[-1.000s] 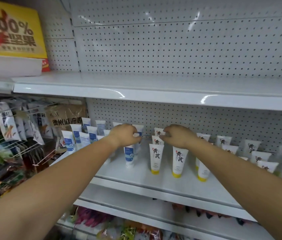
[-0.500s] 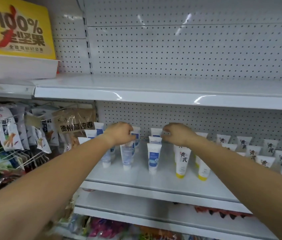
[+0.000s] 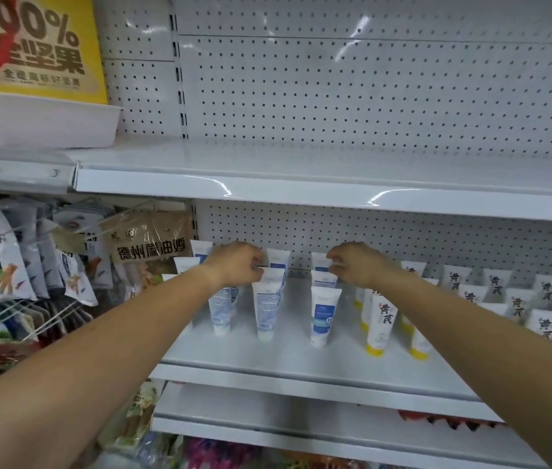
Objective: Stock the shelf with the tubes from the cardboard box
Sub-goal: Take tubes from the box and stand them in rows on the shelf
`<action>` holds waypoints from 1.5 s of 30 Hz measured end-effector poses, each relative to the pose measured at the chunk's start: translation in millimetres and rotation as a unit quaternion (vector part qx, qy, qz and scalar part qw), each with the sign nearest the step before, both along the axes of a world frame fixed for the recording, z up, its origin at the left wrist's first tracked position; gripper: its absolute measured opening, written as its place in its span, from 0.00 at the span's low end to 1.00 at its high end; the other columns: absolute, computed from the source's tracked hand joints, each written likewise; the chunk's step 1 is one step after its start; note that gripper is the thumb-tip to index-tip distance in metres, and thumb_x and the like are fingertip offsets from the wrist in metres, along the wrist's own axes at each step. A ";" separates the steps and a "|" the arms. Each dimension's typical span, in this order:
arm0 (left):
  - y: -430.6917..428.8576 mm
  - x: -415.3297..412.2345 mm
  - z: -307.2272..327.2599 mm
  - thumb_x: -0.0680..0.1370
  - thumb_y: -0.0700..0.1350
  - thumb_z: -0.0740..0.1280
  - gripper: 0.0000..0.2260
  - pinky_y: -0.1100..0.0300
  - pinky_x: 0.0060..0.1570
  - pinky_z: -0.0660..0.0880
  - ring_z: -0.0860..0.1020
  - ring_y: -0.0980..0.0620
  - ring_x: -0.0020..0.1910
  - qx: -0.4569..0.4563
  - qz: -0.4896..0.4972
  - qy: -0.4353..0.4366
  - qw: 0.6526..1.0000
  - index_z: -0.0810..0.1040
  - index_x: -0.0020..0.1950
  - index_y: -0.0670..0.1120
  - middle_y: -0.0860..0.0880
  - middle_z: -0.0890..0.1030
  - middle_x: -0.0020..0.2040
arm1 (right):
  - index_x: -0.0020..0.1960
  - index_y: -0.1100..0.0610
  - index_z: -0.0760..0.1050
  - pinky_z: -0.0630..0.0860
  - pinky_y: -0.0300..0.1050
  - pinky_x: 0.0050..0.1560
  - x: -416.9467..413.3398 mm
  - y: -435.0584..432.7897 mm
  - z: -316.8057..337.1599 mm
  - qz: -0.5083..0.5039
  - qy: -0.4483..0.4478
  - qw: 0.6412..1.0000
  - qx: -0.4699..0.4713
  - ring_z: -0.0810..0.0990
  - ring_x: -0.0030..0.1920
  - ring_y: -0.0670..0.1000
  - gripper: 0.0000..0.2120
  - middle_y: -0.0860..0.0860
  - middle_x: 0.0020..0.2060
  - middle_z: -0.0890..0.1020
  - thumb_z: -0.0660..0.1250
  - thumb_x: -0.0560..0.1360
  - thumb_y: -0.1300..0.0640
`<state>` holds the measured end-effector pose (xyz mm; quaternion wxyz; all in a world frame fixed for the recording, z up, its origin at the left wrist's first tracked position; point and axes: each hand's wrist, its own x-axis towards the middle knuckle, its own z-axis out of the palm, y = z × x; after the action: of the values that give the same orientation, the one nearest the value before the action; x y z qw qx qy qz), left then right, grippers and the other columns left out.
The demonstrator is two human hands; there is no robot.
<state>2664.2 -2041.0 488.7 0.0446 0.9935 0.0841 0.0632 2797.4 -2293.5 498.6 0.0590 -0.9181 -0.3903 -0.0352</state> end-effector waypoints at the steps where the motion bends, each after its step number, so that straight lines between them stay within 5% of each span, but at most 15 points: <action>1: -0.4 0.0 1.2 0.70 0.58 0.61 0.15 0.52 0.49 0.78 0.79 0.48 0.47 -0.002 -0.001 -0.001 1.000 0.80 0.49 0.52 0.53 0.81 0.48 | 0.70 0.51 0.72 0.72 0.49 0.63 2.2 2.3 -1.2 0.001 0.005 1.000 0.002 0.74 0.63 0.53 0.21 0.50 0.65 0.76 0.63 0.79 0.48; 6: 4.9 5.8 5.3 0.77 0.50 0.63 0.10 0.52 0.52 0.78 0.79 0.49 0.53 -0.015 -0.018 -0.025 0.999 0.80 0.56 0.53 0.54 0.82 0.55 | 0.69 0.51 0.73 0.74 0.49 0.64 13.3 16.9 -5.8 0.022 0.024 0.999 0.027 0.76 0.62 0.51 0.20 0.49 0.64 0.78 0.66 0.78 0.50; 16: 10.4 45.1 7.5 0.77 0.52 0.71 0.21 0.56 0.62 0.74 0.77 0.52 0.60 -0.071 -0.080 0.023 0.994 0.76 0.69 0.51 0.53 0.78 0.65 | 0.61 0.50 0.79 0.74 0.42 0.61 28.5 32.0 -12.9 0.005 0.041 0.999 0.029 0.78 0.54 0.45 0.16 0.47 0.58 0.81 0.71 0.75 0.49; 31: 19.9 78.4 -13.6 0.72 0.49 0.76 0.17 0.56 0.53 0.79 0.81 0.51 0.52 -0.059 -0.153 0.085 0.983 0.83 0.60 0.49 0.52 0.83 0.56 | 0.60 0.49 0.80 0.76 0.47 0.59 32.3 46.0 -5.9 -0.020 0.060 0.998 -0.017 0.79 0.54 0.48 0.18 0.47 0.54 0.82 0.73 0.71 0.46; 36: 16.8 79.0 -18.0 0.74 0.45 0.75 0.08 0.61 0.40 0.74 0.81 0.51 0.45 -0.061 -0.170 0.088 0.980 0.85 0.52 0.47 0.51 0.85 0.48 | 0.58 0.53 0.81 0.77 0.46 0.56 24.9 51.1 -3.1 0.012 0.063 0.994 -0.090 0.78 0.54 0.51 0.16 0.49 0.53 0.81 0.74 0.70 0.55; 45: 16.5 75.8 -18.7 0.74 0.43 0.74 0.06 0.63 0.37 0.69 0.78 0.51 0.41 -0.087 -0.161 0.082 0.980 0.84 0.50 0.47 0.52 0.80 0.42 | 0.50 0.52 0.84 0.80 0.47 0.50 25.1 50.9 -13.9 0.008 0.052 0.995 -0.086 0.81 0.48 0.49 0.12 0.47 0.47 0.84 0.72 0.68 0.64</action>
<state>2740.0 -2024.4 470.0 0.1332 0.9882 -0.0684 -0.0337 2822.5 -2242.6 484.8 0.0004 -0.9171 -0.3959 0.0464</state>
